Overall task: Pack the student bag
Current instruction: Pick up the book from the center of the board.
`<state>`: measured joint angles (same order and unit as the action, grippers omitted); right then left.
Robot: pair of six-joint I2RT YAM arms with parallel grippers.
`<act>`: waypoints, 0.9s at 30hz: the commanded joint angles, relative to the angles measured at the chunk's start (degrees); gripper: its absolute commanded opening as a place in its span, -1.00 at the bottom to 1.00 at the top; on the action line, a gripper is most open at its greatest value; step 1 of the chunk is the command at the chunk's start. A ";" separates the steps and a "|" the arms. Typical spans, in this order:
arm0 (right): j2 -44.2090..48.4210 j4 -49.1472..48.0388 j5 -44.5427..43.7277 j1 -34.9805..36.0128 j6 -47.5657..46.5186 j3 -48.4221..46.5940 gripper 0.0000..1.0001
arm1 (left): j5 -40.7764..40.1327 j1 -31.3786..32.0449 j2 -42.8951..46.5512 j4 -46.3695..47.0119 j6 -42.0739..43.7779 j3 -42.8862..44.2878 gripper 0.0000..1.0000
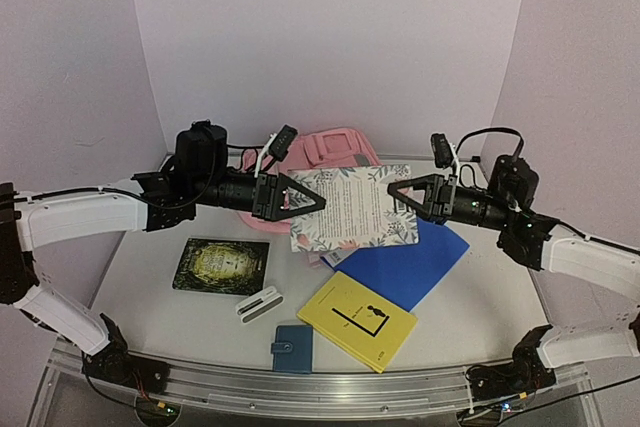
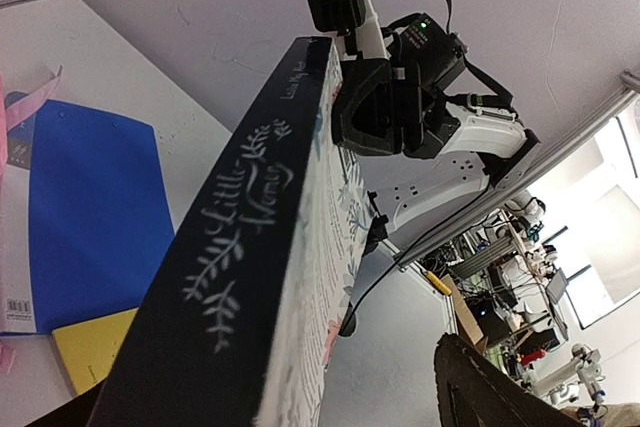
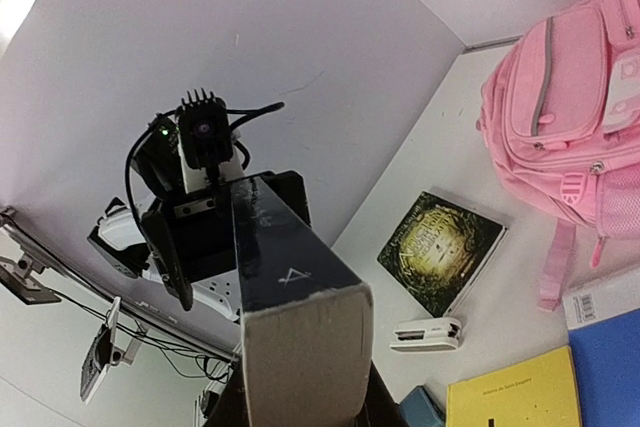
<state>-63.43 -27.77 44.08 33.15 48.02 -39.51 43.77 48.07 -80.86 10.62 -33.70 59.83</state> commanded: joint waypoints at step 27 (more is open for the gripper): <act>-10.13 24.77 -32.05 8.19 -17.07 -18.20 0.96 | -3.56 -22.45 6.52 -21.06 -4.86 5.01 -1.00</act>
<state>-69.48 -13.57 26.19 36.30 38.96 -49.93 38.79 33.56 -77.56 -3.68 -40.37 58.58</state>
